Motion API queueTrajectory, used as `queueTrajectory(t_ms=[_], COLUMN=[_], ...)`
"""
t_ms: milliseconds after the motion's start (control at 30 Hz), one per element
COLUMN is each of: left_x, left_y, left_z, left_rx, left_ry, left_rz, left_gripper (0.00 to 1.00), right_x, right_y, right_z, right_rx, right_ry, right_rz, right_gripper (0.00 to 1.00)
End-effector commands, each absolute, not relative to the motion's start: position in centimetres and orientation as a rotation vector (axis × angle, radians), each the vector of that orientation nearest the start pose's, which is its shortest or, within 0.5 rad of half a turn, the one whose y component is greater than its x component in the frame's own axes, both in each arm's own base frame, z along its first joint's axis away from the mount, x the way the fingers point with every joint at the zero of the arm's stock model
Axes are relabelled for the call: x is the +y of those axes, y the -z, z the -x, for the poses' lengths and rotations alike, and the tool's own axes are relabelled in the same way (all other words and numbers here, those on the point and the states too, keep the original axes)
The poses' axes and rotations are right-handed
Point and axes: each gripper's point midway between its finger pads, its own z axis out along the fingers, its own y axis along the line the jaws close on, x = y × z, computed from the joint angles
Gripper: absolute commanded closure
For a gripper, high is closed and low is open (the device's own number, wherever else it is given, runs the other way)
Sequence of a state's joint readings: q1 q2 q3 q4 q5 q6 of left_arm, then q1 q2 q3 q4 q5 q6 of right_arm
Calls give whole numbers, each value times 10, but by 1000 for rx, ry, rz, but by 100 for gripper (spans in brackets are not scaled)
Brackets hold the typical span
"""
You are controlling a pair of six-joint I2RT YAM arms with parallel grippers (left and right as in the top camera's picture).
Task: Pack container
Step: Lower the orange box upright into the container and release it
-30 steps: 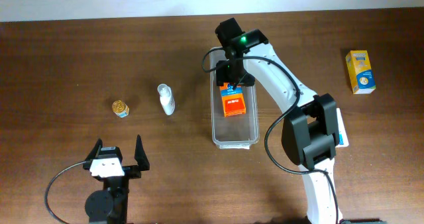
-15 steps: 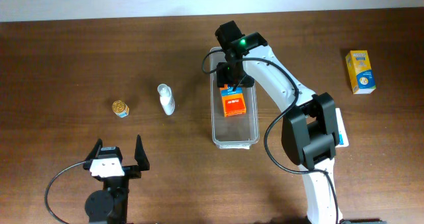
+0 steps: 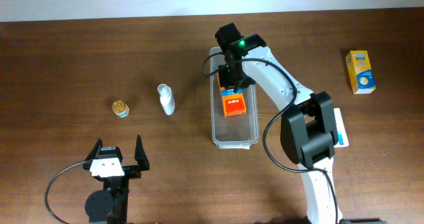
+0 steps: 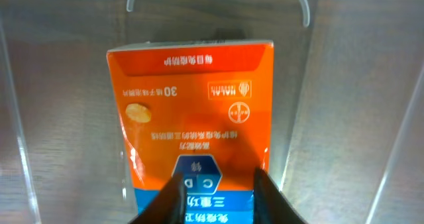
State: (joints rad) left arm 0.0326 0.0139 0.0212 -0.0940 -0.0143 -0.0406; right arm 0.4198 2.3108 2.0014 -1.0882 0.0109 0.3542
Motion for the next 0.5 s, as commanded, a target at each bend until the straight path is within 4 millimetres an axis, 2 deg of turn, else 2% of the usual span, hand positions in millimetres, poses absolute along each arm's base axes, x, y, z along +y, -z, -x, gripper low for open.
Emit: queueTrajectory(t_ms=[0,333,467], left_x=[10,10,10], left_y=[-156,-156,-156], left_z=[-245,-245,-245], left_rx=[1655,1655,1655], left_ry=[-15,-14,-15], left_rz=[57,57,57], left_gripper=[1,1,1], right_x=[195,195,204], right_y=[-40,-37,-37], right_z=[-447,-443,-438], right_rx=[2986,3010,3035], right_ry=[-23,-29,-118], right_rz=[139,140,96], right_gripper=[78,83,83])
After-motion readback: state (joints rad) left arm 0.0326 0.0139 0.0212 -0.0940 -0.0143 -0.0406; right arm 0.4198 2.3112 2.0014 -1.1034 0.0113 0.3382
